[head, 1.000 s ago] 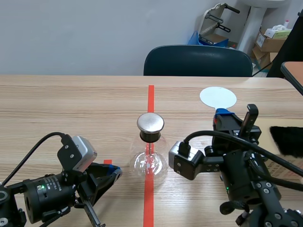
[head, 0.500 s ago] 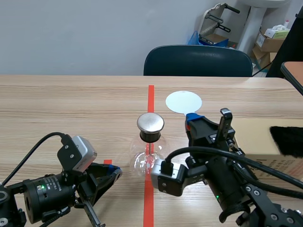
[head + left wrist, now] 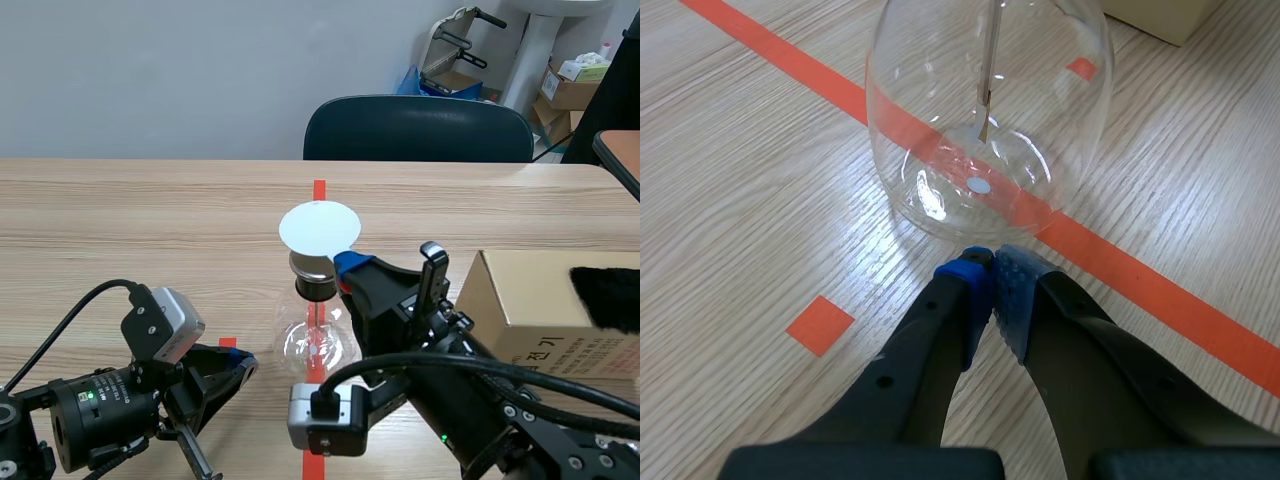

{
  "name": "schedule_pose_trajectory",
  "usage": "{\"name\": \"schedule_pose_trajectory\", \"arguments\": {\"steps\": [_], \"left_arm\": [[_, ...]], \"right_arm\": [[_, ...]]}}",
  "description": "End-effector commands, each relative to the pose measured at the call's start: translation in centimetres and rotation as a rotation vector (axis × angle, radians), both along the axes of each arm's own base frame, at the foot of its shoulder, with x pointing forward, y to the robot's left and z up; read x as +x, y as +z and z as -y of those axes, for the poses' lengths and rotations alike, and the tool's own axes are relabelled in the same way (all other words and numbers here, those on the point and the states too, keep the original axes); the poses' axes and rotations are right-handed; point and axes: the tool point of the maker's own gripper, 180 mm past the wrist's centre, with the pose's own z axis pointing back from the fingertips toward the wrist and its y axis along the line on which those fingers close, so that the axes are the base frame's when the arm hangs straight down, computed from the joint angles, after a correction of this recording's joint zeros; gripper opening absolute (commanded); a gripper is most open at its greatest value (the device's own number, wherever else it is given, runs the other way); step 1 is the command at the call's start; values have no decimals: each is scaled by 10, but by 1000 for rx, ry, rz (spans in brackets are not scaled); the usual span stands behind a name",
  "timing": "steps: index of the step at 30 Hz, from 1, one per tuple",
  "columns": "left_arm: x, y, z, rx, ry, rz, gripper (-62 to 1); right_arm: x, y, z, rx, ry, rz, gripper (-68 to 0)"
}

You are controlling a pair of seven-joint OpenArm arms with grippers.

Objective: Do the electroscope experiment

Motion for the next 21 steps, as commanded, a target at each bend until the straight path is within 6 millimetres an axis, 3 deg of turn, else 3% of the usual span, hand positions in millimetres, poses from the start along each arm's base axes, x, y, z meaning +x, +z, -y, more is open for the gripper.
{"name": "schedule_pose_trajectory", "arguments": {"steps": [1,21], "left_arm": [[2,10,6,-32,-7,19,-582],[2,10,6,-32,-7,19,-582]], "right_arm": [[2,12,-1,15,6,36,-667],[-1,11,-4,13,31,31,-667]]}}
